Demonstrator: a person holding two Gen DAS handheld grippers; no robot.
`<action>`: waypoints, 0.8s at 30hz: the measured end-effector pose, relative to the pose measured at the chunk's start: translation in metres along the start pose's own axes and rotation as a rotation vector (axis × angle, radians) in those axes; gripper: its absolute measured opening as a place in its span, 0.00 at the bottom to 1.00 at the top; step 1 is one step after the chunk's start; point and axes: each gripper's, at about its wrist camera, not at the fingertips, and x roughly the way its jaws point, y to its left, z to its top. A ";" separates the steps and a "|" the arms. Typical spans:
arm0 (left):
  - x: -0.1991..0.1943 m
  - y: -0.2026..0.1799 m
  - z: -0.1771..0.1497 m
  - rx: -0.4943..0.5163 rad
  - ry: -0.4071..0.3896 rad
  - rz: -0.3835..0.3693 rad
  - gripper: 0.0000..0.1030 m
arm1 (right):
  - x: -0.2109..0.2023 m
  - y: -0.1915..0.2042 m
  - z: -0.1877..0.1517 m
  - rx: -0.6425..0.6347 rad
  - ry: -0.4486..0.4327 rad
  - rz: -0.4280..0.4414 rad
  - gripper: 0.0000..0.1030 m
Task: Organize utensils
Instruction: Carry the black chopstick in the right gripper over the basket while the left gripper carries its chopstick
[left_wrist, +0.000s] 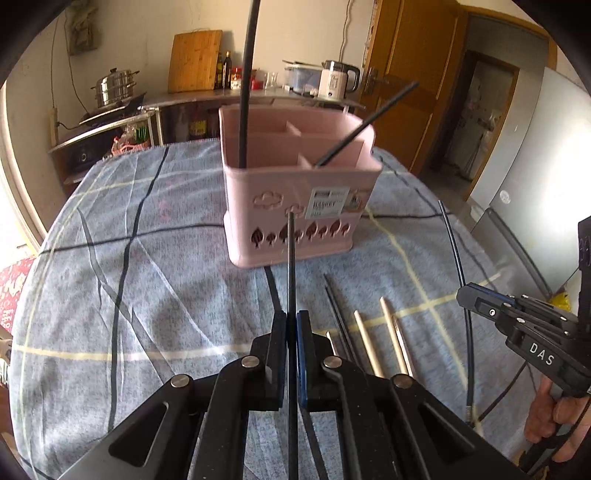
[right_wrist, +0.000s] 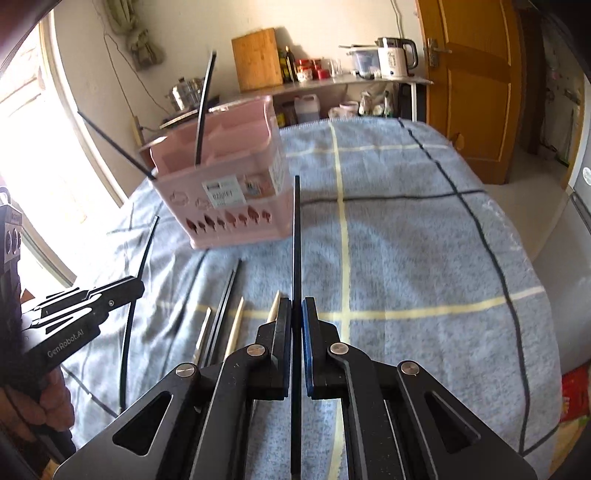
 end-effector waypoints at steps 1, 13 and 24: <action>-0.005 0.000 0.004 -0.001 -0.014 -0.008 0.04 | -0.004 0.000 0.002 0.000 -0.012 0.002 0.05; -0.054 -0.002 0.039 0.011 -0.147 -0.041 0.04 | -0.040 0.002 0.031 -0.016 -0.134 0.020 0.05; -0.070 0.002 0.045 0.004 -0.176 -0.045 0.04 | -0.055 0.009 0.038 -0.042 -0.180 0.036 0.05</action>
